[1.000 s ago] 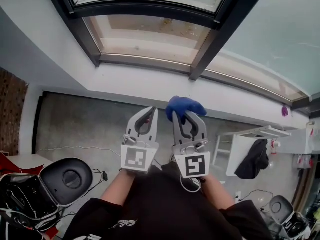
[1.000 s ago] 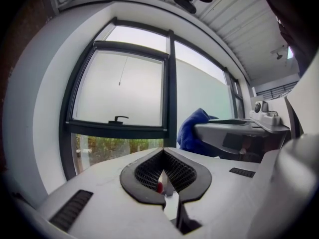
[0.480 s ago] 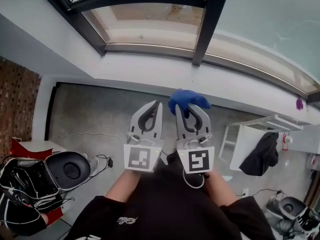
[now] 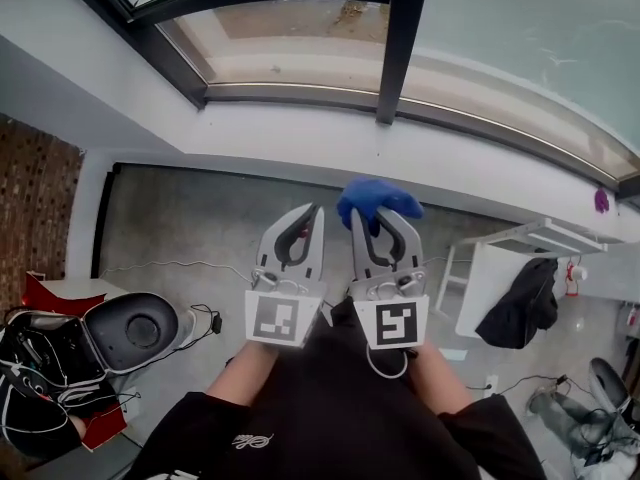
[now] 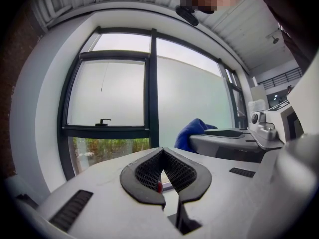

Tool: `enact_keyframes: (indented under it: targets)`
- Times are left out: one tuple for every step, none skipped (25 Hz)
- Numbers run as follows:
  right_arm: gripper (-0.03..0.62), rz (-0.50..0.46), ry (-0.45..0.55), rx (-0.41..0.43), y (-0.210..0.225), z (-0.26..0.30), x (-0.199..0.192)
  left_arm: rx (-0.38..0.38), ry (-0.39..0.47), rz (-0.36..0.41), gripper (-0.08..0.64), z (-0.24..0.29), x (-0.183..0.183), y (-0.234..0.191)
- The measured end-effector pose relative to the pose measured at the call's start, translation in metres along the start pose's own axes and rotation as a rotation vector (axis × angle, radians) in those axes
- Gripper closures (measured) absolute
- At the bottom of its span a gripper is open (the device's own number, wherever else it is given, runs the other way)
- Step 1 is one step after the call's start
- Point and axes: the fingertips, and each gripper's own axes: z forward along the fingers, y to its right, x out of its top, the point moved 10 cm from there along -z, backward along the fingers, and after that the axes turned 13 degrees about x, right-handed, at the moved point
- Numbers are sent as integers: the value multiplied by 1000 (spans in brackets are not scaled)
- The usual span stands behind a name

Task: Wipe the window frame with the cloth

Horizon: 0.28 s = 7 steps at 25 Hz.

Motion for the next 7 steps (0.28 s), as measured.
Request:
enact_keyframes:
  targets:
    - [558, 5, 3, -4, 1, -2, -1, -4, -3, 7, 555, 0, -1, 2]
    - [558, 7, 4, -8, 2, -4, -2, -10, -6, 16, 555, -1, -1, 4]
    - [558, 6, 4, -11, 2, -5, -2, -19, -9, 27, 555, -2, -2, 5]
    - [558, 1, 5, -13, 2, -7, -3, -27, -13, 38, 555, -3, -3, 7]
    - [558, -5, 5, -15, 2, -9, -3, -35, -17, 46, 555, -4, -4, 8]
    - [558, -11, 6, -16, 2, -10, -3, -42, -21, 52, 555, -4, -5, 10]
    - [558, -18, 7, -17, 3, -10, -2, -48, -25, 58, 555, -5, -6, 11]
